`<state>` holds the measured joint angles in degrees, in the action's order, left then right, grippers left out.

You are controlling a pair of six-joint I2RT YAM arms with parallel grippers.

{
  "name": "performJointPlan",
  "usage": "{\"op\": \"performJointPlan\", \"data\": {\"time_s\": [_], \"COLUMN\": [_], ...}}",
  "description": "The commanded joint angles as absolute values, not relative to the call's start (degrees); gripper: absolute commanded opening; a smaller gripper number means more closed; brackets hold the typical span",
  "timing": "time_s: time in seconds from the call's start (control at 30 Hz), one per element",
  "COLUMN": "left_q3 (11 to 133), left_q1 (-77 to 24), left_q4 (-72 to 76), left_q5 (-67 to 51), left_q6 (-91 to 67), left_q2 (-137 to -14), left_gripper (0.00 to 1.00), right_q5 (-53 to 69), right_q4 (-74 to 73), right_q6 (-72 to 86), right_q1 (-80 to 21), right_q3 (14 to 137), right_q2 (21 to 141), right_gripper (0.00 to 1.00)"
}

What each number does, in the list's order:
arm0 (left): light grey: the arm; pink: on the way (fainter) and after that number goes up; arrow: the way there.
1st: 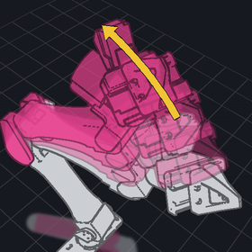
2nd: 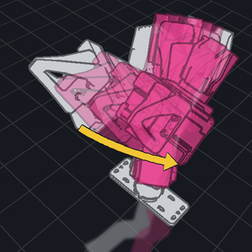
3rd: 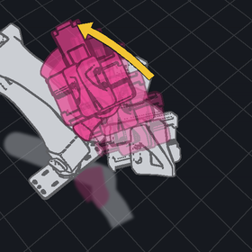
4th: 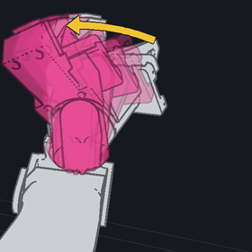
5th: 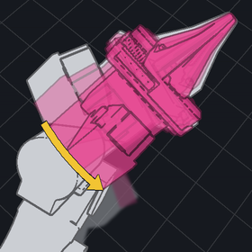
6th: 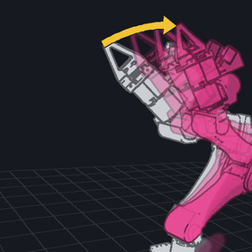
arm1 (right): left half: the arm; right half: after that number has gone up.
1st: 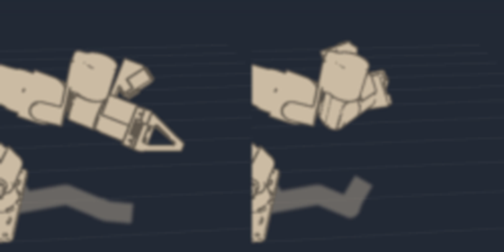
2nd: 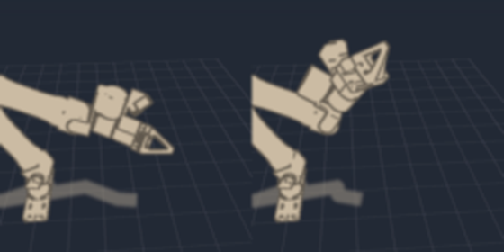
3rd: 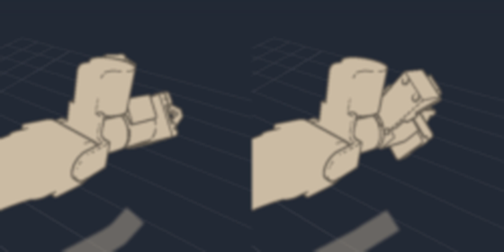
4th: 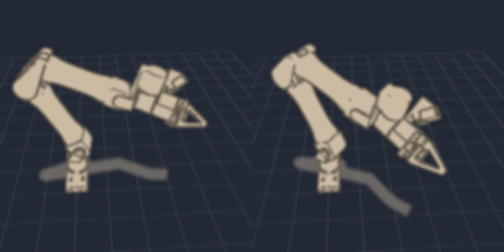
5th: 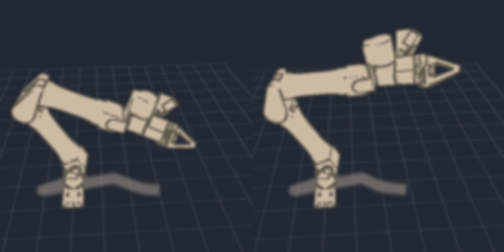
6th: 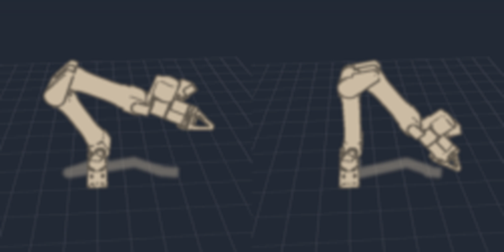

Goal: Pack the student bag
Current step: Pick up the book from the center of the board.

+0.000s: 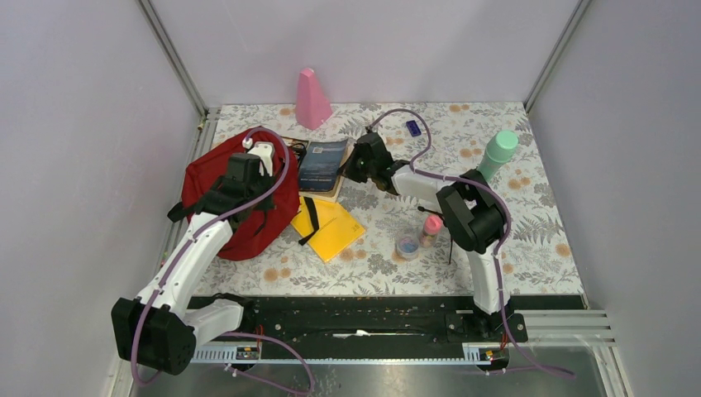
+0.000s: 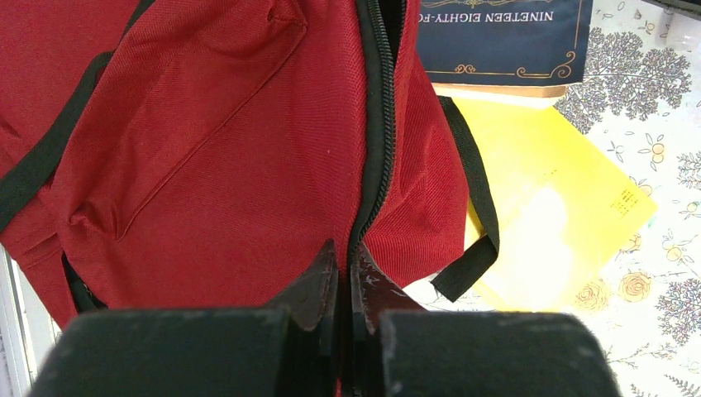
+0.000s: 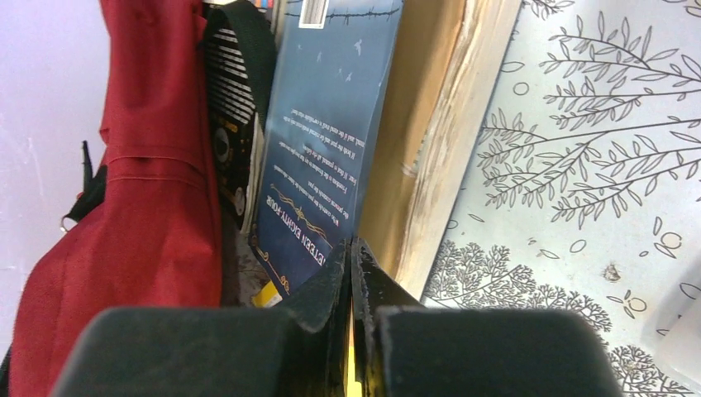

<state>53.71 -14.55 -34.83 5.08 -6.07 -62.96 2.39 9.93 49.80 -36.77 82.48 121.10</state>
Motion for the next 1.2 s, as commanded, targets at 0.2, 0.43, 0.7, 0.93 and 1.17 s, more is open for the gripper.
{"op": "performJointPlan", "data": {"time_s": [0.2,0.43,0.7,0.93,1.17], "left_q3": [53.00,52.95,52.91,52.91,52.82], "left_q1": [-14.41,-14.41,-14.41,-14.41,-14.41], "left_q4": [-29.79,-29.80,-29.84,-29.79,-29.80], "left_q5": [3.98,3.99,4.01,3.95,3.81], "left_q6": [-6.86,-6.86,-6.86,-6.86,-6.86], "left_q2": [-60.36,-60.39,-60.23,-60.42,-60.46], "left_gripper": [0.00,0.00,0.00,0.00,0.00], "right_q5": [3.36,4.57,4.47,4.65,5.19], "right_q4": [16.23,17.73,16.57,15.73,17.35], "right_q6": [50.71,51.44,52.89,53.17,54.02], "right_q1": [-37.35,-37.38,-37.76,-38.27,-38.72], "right_q3": [80.81,81.69,82.83,84.55,84.72], "right_q2": [119.77,121.31,123.26,124.92,125.54], "right_gripper": [0.00,0.12,0.20,0.26,0.29]}}
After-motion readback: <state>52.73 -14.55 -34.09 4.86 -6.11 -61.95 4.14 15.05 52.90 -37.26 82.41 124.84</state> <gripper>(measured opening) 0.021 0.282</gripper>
